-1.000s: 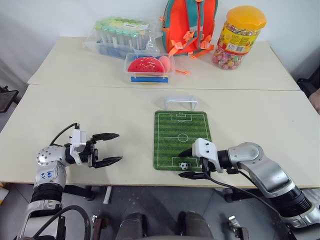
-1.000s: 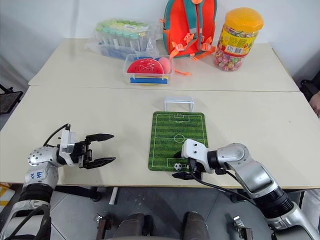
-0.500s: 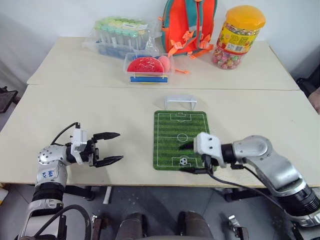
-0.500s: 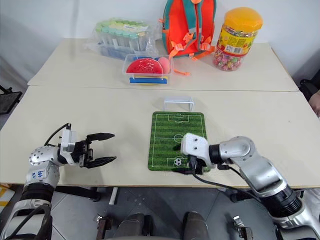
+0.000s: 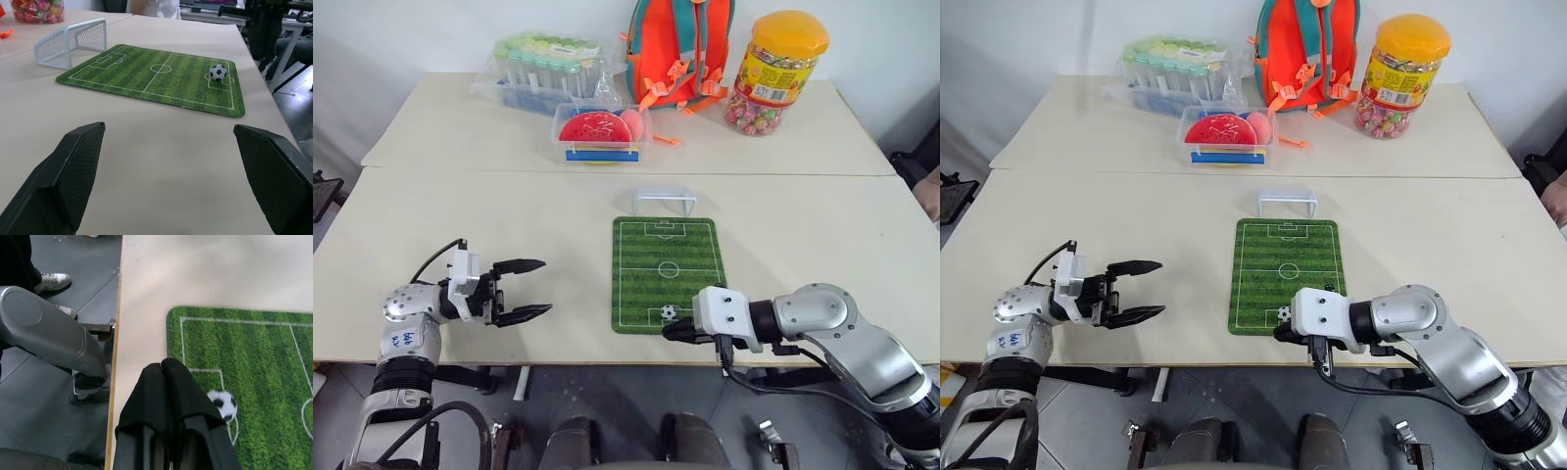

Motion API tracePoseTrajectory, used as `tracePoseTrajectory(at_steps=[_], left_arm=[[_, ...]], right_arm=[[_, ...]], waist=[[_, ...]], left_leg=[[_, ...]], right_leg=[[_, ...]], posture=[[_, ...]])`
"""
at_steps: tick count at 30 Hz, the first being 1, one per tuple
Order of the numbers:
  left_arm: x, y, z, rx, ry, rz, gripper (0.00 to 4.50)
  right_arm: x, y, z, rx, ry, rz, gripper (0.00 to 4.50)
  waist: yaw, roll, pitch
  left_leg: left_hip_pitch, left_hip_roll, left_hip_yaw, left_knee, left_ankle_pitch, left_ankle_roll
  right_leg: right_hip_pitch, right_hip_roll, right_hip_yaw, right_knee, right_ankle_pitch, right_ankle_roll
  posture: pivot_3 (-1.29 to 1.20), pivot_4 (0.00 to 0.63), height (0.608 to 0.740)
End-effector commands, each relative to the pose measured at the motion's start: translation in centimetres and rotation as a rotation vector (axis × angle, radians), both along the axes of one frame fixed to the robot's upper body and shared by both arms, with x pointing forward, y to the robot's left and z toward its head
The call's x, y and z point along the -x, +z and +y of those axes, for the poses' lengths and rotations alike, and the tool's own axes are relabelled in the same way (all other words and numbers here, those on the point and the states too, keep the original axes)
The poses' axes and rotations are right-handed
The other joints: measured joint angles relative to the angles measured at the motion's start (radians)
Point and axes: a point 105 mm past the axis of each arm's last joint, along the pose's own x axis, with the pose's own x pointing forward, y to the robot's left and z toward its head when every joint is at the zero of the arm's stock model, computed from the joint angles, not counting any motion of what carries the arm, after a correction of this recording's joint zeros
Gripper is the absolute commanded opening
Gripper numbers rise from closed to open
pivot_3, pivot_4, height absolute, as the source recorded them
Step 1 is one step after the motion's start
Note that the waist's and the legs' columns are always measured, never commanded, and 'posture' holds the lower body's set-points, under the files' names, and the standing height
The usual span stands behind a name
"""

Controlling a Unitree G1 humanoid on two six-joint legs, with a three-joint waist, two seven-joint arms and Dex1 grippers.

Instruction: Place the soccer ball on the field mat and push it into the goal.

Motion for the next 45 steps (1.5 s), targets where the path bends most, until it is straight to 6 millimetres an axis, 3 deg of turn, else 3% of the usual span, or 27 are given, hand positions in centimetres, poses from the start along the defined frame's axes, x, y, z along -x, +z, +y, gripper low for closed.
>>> tracePoseTrajectory(at_steps=[1, 7, 11, 14, 16, 18, 21, 23, 25, 31, 36, 40, 45], left_arm=[[1.3, 0.4, 0.0, -0.009, -0.104, -0.017, 4.5], [1.6, 0.3, -0.2, -0.005, -0.097, -0.02, 4.5], [1.3, 0.3, -0.2, -0.007, -0.085, -0.026, 4.5], [0.7, 0.5, -0.5, -0.006, -0.08, -0.037, 4.5], [0.3, 0.7, -0.7, -0.003, -0.078, -0.047, 4.5], [0.0, 0.9, -0.9, 0.001, -0.077, -0.054, 4.5], [-0.3, 0.9, -1.0, 0.004, -0.079, -0.058, 4.5], [-0.5, 0.8, -1.3, 0.008, -0.084, -0.061, 4.5], [-0.7, 0.7, -1.5, 0.01, -0.085, -0.062, 4.5], [-1.4, 1.0, -1.7, 0.028, -0.076, -0.053, 4.5], [-2.3, 1.9, -1.1, 0.087, 0.006, -0.029, 4.5], [-2.9, 1.9, -0.1, 0.09, 0.097, 0.014, 4.5], [-3.4, 2.5, 1.1, 0.075, 0.191, 0.024, 4.5]], right_arm=[[-0.4, -0.2, 0.7, -0.015, 0.039, -0.014, 0.03], [-2.8, -0.7, 0.5, -0.025, 0.005, -0.026, 0.03], [-5.9, -0.5, -1.5, 0.028, -0.076, -0.102, 0.03], [-10.2, 3.1, -3.4, 0.014, -0.21, -0.263, 0.03], [-12.6, 6.7, -4.6, -0.024, -0.294, -0.392, 0.03], [-14.0, 10.2, -5.5, -0.086, -0.357, -0.496, 0.03], [-14.5, 12.8, -6.4, -0.134, -0.396, -0.566, 0.03], [-14.3, 15.0, -8.3, -0.178, -0.463, -0.617, 0.03], [-14.1, 15.1, -9.9, -0.167, -0.514, -0.614, 0.03], [-12.0, 13.1, -13.0, -0.122, -0.586, -0.554, 0.03], [-8.2, 9.9, -15.0, -0.179, -0.605, -0.372, 0.03], [-4.9, 6.7, -17.1, -0.218, -0.625, -0.22, 1.23], [-0.5, 3.3, -18.4, -0.257, -0.576, -0.086, 3.01]], waist=[[0.0, 0.0, 0.0], [0.0, 0.0, 0.0], [0.002, 0.0, 0.0], [-0.002, 0.0, 0.001], [-0.007, 0.0, 0.001], [-0.011, 0.001, 0.001], [-0.018, 0.001, 0.001], [-0.019, 0.0, 0.001], [-0.016, 0.001, 0.001], [-0.017, 0.001, 0.001], [-0.015, 0.0, 0.001], [-0.012, 0.0, 0.001], [-0.006, 0.0, 0.001]], left_leg=[[0.0, 0.0, 0.0, 0.0, 0.0, 0.0], [0.0, 0.0, 0.0, 0.0, 0.0, 0.0], [0.0, -0.001, 0.0, 0.0, 0.0, 0.0], [0.0, 0.0, 0.001, 0.0, 0.0, 0.0], [0.0, 0.0, 0.002, 0.001, 0.0, 0.0], [0.0, 0.0, 0.001, 0.001, 0.0, 0.0], [0.0, 0.0, 0.0, -0.001, 0.0, 0.0], [0.0, 0.0, 0.0, -0.002, 0.0, 0.0], [-0.002, -0.001, 0.0, -0.003, 0.0, 0.0], [-0.003, -0.001, 0.0, -0.002, 0.0, 0.0], [-0.003, -0.001, -0.001, -0.001, 0.0, 0.0], [-0.002, -0.001, 0.0, 0.0, 0.0, 0.0], [0.0, -0.001, 0.0, 0.0, 0.0, 0.0]], right_leg=[[0.0, 0.0, 0.0, 0.0, 0.0, 0.0], [0.0, 0.0, 0.0, 0.0, 0.0, 0.0], [0.0, 0.0, 0.0, 0.0, 0.0, 0.0], [0.0, 0.0, 0.0, 0.0, 0.0, 0.0], [0.0, 0.0, 0.001, 0.0, 0.0, 0.0], [-0.001, 0.0, 0.001, 0.001, 0.0, 0.0], [-0.001, 0.0, -0.001, 0.001, 0.0, 0.0], [-0.001, 0.0, -0.001, 0.001, 0.0, 0.0], [-0.001, 0.0, -0.002, 0.0, 0.0, 0.0], [-0.001, 0.0, -0.003, 0.0, 0.0, 0.0], [-0.001, 0.0, -0.001, 0.0, 0.0, 0.0], [0.0, 0.0, 0.0, -0.001, 0.0, 0.001], [0.001, 0.0, 0.002, -0.001, 0.0, 0.001]], posture=[[0.0, 0.15, 0.74], [0.0, 0.15, 0.74], [0.0, 0.15, 0.74], [0.0, 0.15, 0.74], [0.0, 0.15, 0.74], [0.0, 0.15, 0.74], [0.0, 0.15, 0.74], [0.0, 0.15, 0.74], [0.0, 0.15, 0.74], [0.0, 0.15, 0.74], [0.0, 0.15, 0.74], [0.0, 0.15, 0.74], [0.0, 0.15, 0.74]])
